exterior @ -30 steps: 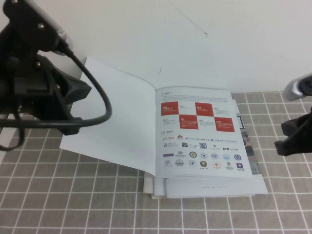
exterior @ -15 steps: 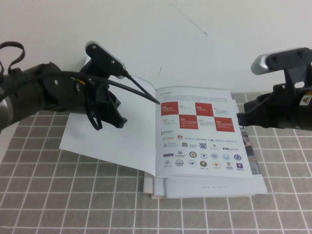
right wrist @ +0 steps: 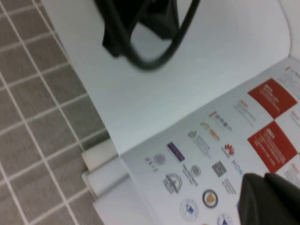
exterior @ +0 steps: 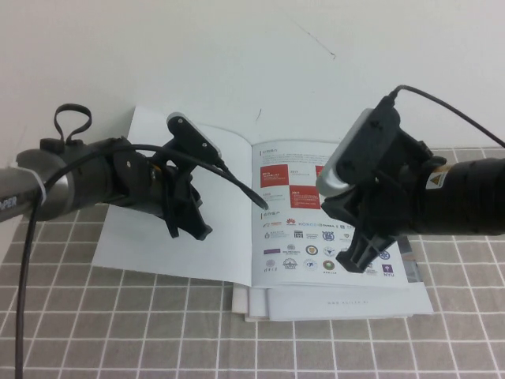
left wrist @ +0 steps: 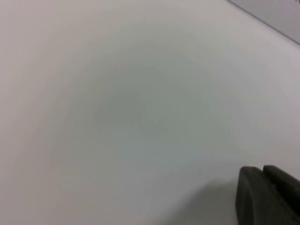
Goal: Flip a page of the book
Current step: Open the closed book
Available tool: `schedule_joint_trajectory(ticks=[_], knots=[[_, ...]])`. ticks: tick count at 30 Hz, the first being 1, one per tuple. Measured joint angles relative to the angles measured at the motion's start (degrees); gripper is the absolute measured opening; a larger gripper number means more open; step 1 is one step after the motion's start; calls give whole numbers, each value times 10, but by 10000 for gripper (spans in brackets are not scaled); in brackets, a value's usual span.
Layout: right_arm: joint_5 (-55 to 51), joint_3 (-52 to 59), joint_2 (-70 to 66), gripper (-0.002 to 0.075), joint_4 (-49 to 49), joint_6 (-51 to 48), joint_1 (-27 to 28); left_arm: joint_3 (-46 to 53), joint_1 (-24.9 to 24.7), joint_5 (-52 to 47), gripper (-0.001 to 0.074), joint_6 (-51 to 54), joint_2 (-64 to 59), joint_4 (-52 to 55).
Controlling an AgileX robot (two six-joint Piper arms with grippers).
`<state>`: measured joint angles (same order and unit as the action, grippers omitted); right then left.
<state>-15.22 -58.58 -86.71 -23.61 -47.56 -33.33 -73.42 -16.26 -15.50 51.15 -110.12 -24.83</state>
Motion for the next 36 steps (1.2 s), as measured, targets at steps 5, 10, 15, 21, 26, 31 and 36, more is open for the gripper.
schedule_joint_trajectory(ticks=[5,10,15,21,26,31,36], knots=[[22,-10,-1,-2,-156,-96,-1,-1,0,4,-2,4,-27,-2],[65,-15,0,-2,-281,-207,-1,-1,0,5,-2,4,-49,-23],[95,-18,-19,-2,-310,-276,16,-1,0,1,-2,8,-58,-28],[144,-18,-116,-2,-318,-285,61,0,0,-15,-2,38,-69,-44],[211,-19,-190,-2,-322,-287,90,36,0,1,-4,128,-62,-131],[202,-19,-252,-2,-317,-292,100,89,0,31,-4,195,-41,-211],[137,-19,-269,-2,-311,-310,100,118,0,42,-4,217,-21,-231]])
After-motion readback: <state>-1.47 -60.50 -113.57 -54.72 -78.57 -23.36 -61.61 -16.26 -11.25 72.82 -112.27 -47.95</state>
